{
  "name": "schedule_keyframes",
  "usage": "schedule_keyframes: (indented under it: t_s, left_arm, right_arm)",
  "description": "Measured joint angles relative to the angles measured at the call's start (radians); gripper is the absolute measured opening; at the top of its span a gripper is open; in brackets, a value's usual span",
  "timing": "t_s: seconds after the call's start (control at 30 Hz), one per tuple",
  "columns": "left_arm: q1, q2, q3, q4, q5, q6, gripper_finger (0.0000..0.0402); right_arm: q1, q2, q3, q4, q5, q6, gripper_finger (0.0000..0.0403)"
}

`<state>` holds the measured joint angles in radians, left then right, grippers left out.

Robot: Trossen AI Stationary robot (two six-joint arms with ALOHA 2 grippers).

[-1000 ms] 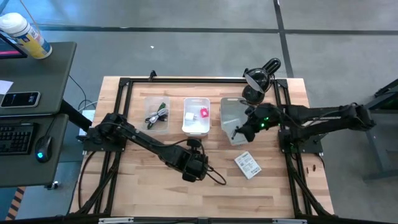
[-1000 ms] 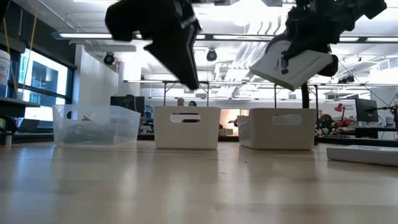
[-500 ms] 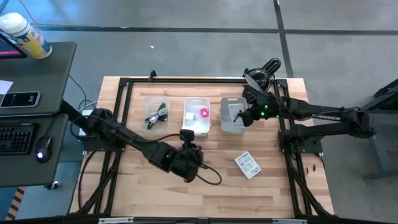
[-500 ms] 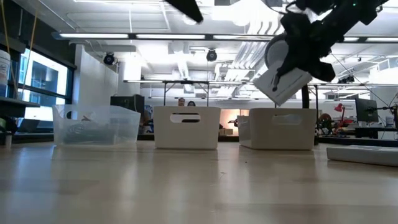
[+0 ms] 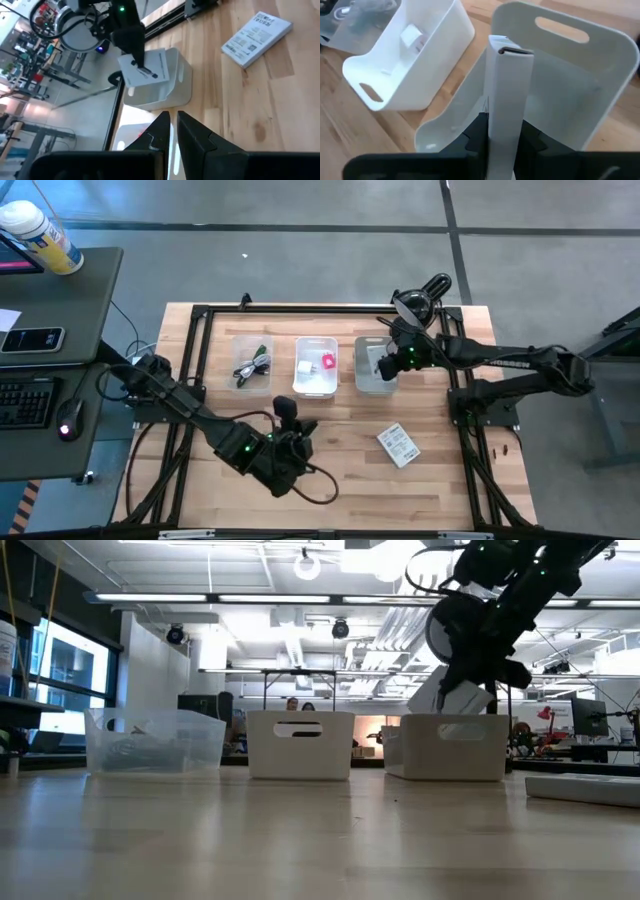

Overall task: Pick and place items into bin
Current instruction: Put the left card reader into the gray bin

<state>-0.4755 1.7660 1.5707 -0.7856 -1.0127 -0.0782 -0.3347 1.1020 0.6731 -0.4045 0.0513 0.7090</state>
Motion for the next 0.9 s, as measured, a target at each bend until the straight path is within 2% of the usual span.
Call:
schedule_keyframes:
  t_s: [0.17,0.33,0.5,0.9]
  left_arm:
    - [-0.003,0.000,0.000,0.001,0.014,-0.004,0.0023]
    - [-0.003,0.000,0.000,0.000,0.014,-0.004,0.0024]
    - [-0.003,0.000,0.000,0.000,0.014,-0.004,0.0024]
    - [-0.003,0.001,0.000,-0.001,0.014,-0.001,0.0024]
  right_arm:
    - [0.000,0.040,0.000,0.027,-0.003,-0.010,0.0048]
    - [0.001,0.073,0.000,0.028,-0.020,-0.011,0.0064]
    - [0.001,0.076,0.000,0.036,-0.020,-0.020,0.0076]
    - [0.001,0.076,0.000,0.054,-0.015,-0.021,0.0079]
